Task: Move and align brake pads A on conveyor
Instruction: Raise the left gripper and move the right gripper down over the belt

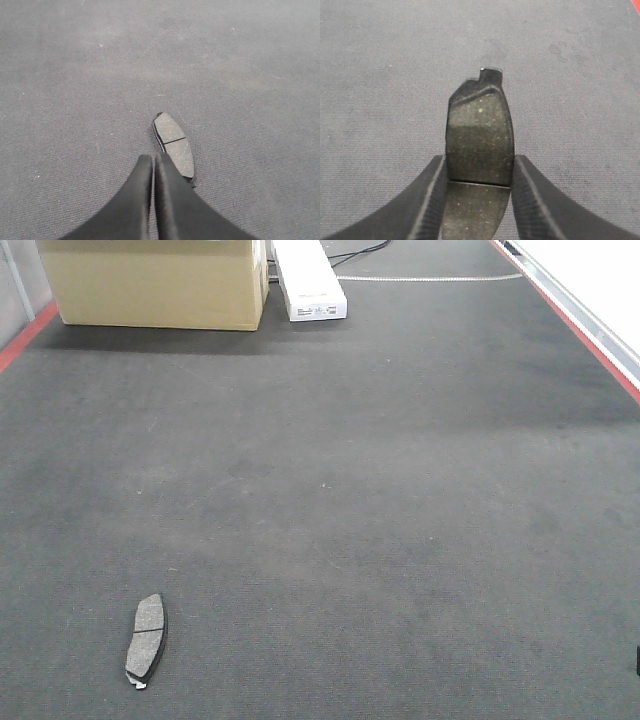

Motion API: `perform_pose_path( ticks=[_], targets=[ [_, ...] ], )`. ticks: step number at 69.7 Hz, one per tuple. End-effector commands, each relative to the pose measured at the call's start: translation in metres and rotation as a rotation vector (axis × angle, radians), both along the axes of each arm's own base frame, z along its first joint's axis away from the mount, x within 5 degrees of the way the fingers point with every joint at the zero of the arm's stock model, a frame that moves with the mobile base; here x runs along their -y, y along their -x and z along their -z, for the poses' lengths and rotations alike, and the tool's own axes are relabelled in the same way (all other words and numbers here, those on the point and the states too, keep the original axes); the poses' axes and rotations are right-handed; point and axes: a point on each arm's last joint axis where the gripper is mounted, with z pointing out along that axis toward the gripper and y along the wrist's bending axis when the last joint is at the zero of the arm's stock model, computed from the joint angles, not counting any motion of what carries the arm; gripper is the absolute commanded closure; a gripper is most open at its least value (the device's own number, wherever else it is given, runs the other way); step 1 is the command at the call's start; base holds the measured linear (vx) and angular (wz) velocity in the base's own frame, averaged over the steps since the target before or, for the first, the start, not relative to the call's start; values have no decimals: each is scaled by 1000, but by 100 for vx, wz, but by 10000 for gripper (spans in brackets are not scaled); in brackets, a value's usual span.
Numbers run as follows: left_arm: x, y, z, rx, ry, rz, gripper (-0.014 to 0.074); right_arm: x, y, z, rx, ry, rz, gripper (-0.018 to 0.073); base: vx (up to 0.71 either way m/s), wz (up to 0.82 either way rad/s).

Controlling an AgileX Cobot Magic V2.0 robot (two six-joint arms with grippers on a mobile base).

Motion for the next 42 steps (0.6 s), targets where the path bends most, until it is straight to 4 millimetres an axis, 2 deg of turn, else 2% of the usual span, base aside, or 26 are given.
perform_pose_path(
  ticks=[1,42],
  targets=[
    [2,-3,-14,84,24,14,604,1,-5,-16,112,13,-5,407,0,0],
    [2,-3,-14,84,24,14,603,0,-6,-16,123,6,-5,407,0,0]
  ],
)
